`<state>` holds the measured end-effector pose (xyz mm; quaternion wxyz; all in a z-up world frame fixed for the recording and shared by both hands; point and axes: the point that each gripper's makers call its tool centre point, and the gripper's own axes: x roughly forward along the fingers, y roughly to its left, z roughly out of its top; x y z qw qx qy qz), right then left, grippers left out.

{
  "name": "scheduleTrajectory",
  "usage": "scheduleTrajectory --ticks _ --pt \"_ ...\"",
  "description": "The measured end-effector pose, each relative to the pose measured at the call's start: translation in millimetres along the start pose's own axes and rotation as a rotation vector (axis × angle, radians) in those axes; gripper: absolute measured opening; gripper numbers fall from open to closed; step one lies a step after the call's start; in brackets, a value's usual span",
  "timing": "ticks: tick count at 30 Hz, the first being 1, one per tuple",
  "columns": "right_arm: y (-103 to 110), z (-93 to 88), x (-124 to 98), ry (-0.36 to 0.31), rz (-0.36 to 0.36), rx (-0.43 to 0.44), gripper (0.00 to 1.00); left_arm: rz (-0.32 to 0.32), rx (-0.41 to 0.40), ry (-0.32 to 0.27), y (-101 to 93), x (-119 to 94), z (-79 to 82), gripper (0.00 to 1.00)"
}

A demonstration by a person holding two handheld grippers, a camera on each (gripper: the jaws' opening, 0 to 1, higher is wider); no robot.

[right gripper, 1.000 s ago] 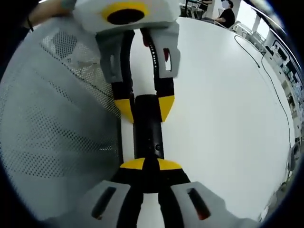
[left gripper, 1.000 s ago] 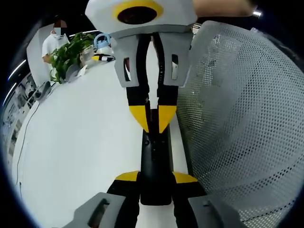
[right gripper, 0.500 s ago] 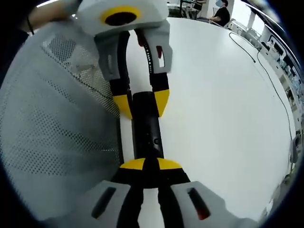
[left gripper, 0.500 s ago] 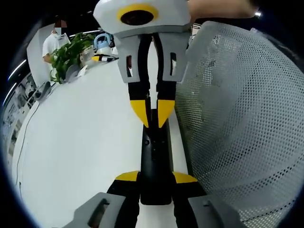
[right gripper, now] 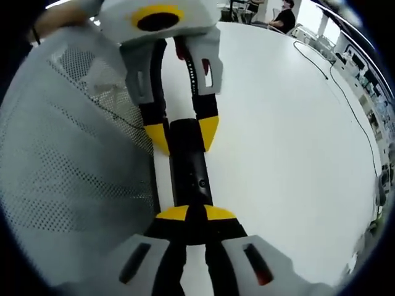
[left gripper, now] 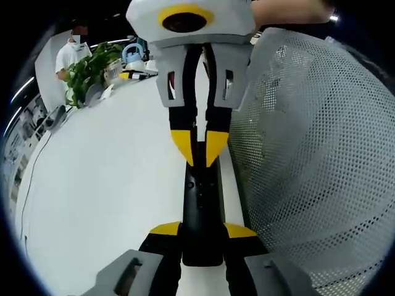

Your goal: Press the specified remote control buttons in sequence, fully releasing each button before pressing the next.

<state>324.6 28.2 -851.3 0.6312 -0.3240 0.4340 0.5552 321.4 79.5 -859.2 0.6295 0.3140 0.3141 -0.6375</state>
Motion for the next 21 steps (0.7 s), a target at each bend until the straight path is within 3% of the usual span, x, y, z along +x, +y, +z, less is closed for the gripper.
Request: scheduleTrajectory --ticks 10,13,21 --pt "1.0 -6.8 -3.0 0.009 -0.026 0.018 0.07 -0.002 0.001 0.0 0.2 0.5 0.2 0.26" --pt "0.6 -6.1 -1.9 0.05 -0.063 -0.081 0.07 -0.002 0.0 0.001 0.3 0.6 0.2 0.26" --pt "-0.3 -7.2 -3.5 0.011 -0.063 -0.006 0.07 0.0 0.001 0.005 0.0 0.5 0.2 0.26"
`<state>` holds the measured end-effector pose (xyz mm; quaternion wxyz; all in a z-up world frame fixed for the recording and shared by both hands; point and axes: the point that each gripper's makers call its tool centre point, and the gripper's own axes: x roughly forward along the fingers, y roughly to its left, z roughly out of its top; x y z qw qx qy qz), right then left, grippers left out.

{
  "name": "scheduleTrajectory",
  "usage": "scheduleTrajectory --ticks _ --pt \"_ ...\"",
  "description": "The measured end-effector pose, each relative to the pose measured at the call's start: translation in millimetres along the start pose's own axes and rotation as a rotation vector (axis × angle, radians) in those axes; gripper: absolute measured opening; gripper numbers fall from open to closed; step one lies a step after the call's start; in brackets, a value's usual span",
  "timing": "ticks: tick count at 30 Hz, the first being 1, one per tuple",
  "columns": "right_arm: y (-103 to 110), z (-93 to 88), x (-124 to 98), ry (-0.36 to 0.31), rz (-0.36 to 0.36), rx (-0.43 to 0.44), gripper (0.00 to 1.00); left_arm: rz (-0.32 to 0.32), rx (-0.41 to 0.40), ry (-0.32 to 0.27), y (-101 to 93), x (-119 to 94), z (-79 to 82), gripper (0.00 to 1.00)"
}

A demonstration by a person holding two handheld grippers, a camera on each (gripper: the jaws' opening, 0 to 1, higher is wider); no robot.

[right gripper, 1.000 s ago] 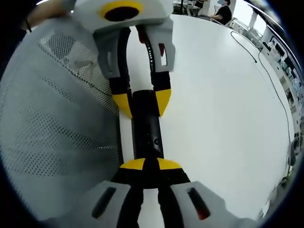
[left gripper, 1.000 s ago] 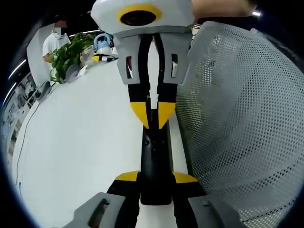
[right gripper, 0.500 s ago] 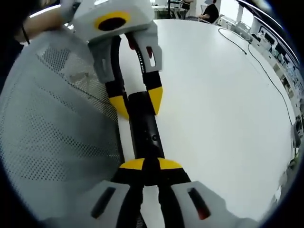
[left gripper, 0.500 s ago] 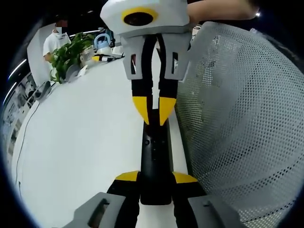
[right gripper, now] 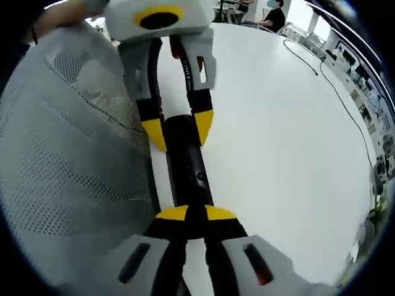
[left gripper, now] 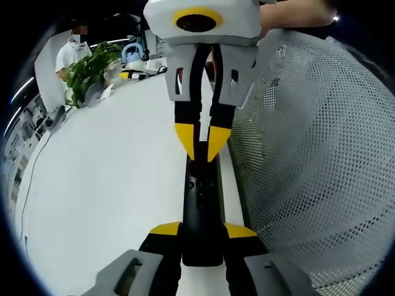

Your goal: Press the specified remote control buttons in sequence, fully releasing each button before pressing the next.

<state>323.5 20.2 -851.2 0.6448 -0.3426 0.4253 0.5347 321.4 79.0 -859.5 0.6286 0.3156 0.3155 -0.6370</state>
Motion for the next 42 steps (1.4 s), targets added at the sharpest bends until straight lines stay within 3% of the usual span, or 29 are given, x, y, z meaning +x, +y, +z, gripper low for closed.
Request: scheduleTrajectory --ticks 24,36,38,42 --pt "-0.1 -0.3 0.4 -0.009 -0.054 -0.046 0.0 -0.002 0.001 -0.005 0.0 -0.2 0.0 0.26" --pt "-2.4 0.2 -0.6 -0.044 -0.037 0.054 0.0 -0.001 -0.001 -0.005 0.2 -0.2 0.0 0.26" --pt "-2.0 0.1 -0.6 -0.054 -0.022 0.119 0.0 -0.001 -0.002 -0.006 0.3 -0.2 -0.1 0.26" --pt "-0.8 1.2 -0.6 -0.046 -0.031 0.059 0.0 -0.002 0.001 -0.006 0.2 -0.3 -0.1 0.26"
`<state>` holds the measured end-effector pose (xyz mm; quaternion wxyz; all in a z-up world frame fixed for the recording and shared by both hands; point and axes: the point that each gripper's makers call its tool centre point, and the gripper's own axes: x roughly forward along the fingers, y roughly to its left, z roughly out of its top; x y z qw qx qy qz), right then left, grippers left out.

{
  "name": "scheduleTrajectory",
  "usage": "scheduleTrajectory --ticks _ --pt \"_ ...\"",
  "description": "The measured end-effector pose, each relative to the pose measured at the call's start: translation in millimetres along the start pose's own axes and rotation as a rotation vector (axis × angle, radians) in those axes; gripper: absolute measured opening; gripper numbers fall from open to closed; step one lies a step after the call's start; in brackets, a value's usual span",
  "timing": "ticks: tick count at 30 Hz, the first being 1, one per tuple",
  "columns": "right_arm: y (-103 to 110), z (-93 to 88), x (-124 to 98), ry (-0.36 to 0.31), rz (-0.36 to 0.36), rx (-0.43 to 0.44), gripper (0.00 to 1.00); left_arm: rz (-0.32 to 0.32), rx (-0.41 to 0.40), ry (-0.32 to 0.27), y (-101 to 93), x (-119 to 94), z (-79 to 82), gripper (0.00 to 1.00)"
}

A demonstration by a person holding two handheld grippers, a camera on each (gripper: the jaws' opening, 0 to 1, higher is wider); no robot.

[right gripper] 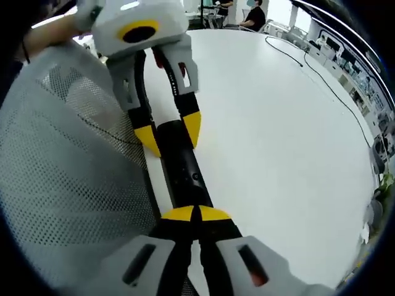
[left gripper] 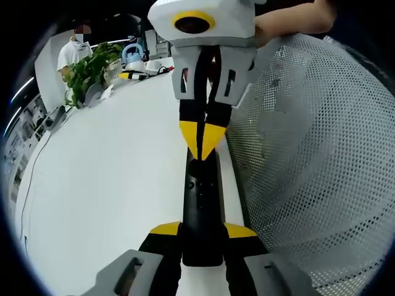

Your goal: Press the specified remote control buttons in sequence, fully releasing each button before pressing the next.

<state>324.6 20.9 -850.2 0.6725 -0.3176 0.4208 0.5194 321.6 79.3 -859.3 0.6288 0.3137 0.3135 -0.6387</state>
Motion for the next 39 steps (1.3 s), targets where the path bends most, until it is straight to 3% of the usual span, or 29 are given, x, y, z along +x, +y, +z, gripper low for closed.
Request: scheduleTrajectory --ticks 5,16,23,28,39 --pt "0.5 7.9 2.7 -0.03 0.002 -0.009 0.0 0.0 0.0 0.0 -0.1 -0.1 0.0 0.26" --pt "2.1 9.8 7.2 0.002 -0.009 -0.099 0.0 -0.001 0.001 0.001 -0.2 0.0 0.0 0.26" --pt "-1.0 10.5 4.9 -0.045 0.016 0.022 0.0 0.001 -0.003 -0.001 -0.3 0.0 0.2 0.26" --pt "4.3 19.1 6.1 -0.064 0.017 -0.019 0.0 0.001 -0.002 -0.001 -0.4 0.1 0.1 0.26" --pt "5.1 18.3 9.6 -0.061 0.033 -0.063 0.0 0.0 -0.001 -0.001 -0.4 -0.1 0.0 0.26"
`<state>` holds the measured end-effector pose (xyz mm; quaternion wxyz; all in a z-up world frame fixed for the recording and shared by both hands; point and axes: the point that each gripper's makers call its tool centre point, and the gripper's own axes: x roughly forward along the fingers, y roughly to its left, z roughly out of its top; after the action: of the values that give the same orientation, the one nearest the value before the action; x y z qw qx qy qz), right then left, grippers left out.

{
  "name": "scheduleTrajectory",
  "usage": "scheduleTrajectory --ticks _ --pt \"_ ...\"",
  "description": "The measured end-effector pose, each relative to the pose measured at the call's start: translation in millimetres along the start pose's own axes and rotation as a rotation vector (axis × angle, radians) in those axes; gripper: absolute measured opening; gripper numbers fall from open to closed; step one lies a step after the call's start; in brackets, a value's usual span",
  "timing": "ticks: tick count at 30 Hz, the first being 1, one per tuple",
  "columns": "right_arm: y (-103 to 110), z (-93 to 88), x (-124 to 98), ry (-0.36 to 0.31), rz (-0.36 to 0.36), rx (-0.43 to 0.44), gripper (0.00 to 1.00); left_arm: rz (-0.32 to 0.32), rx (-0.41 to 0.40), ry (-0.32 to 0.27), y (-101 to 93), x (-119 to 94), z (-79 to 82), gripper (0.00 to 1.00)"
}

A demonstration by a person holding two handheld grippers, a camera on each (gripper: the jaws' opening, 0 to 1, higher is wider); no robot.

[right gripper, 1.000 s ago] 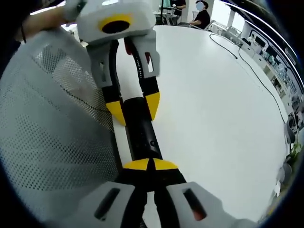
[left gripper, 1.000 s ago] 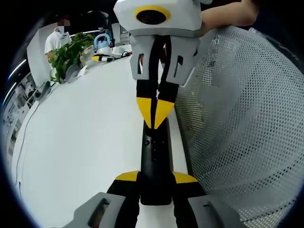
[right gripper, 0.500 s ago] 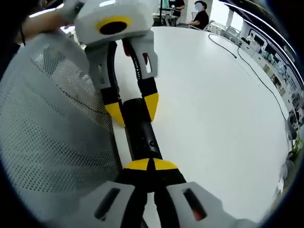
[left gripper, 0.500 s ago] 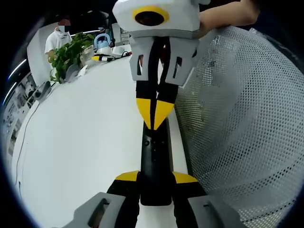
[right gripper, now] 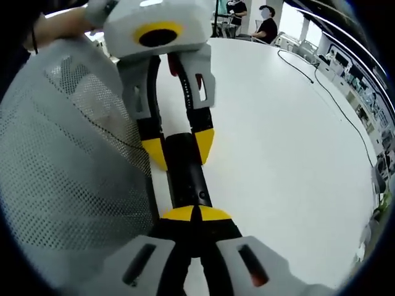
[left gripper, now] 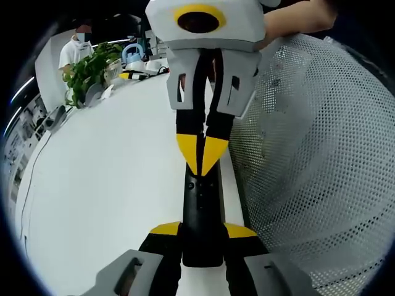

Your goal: Press the specified remote control buttons in sequence, fully releasing each button before pressing the next.

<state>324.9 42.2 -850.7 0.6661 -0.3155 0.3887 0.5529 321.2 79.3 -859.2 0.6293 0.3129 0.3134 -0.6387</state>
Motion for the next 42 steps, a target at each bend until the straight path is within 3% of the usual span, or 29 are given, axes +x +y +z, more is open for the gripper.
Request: scheduleTrajectory --ticks 8,22,29,42 --pt "4.0 0.1 -1.1 -0.003 0.055 -0.014 0.03 0.001 -0.002 -0.003 0.0 -0.3 -0.1 0.26" --pt "-0.1 -2.5 -1.3 0.024 0.053 -0.053 0.06 0.0 0.0 -0.003 0.3 -0.2 0.0 0.26" --pt "-1.0 -2.5 -1.4 0.037 0.065 -0.016 0.06 -0.001 0.002 0.001 0.3 -0.2 0.1 0.26" --pt "2.2 -9.0 -5.5 0.039 0.071 -0.029 0.09 -0.004 0.001 -0.006 -0.5 -0.3 -0.1 0.26"
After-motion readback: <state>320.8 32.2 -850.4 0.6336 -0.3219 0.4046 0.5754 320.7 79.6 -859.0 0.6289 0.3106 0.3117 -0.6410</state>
